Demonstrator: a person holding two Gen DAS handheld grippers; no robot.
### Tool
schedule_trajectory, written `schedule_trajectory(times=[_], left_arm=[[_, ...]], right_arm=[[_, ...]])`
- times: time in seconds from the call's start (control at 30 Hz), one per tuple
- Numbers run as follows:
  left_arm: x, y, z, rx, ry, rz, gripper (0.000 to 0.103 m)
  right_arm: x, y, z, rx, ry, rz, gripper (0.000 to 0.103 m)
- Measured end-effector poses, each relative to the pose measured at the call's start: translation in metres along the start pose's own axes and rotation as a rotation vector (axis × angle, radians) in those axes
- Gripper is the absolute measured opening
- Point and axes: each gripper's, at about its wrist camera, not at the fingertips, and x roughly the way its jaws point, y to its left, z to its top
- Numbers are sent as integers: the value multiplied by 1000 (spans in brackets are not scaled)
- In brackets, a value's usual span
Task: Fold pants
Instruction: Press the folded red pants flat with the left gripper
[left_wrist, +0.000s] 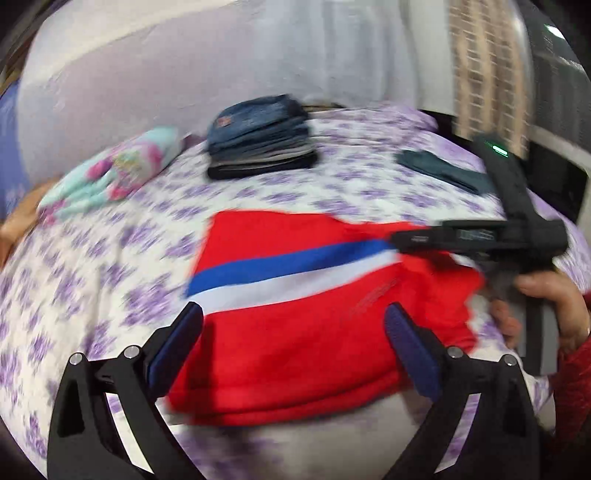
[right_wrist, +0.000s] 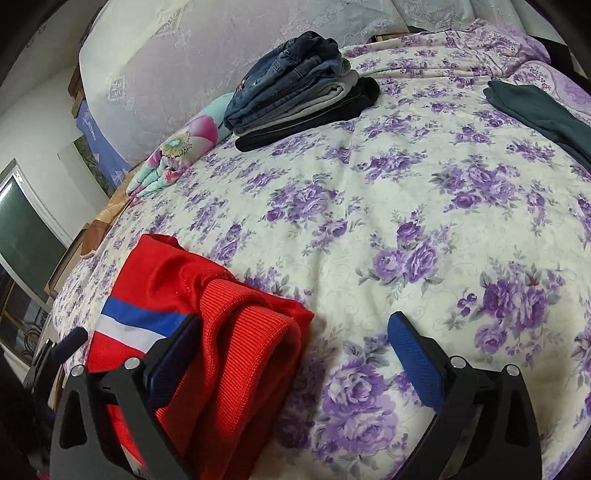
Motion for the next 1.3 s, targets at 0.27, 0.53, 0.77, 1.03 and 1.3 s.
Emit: schedule_trajectory(times=[0.27,0.53,0.77,1.03,1.3], left_arm=[[27,20,-12,-67,100,-11,99],[26,22,-15,-72,100,-7,99],[26,21,-15,-68,100,-5,99],[25,22,-15,-71,100,-5,99],[25,21,-15,-68,102,-2,99]], right_arm=[[-67,-15,-16,6,-104,-28,100],[-97,66,-52,-224,-280,-176,100],[-63,38,-49,-156,-103,-159,100],[-97,84,-28,-342,-308,-255,100],[-15,82,-15,-347,-54,-298,100]])
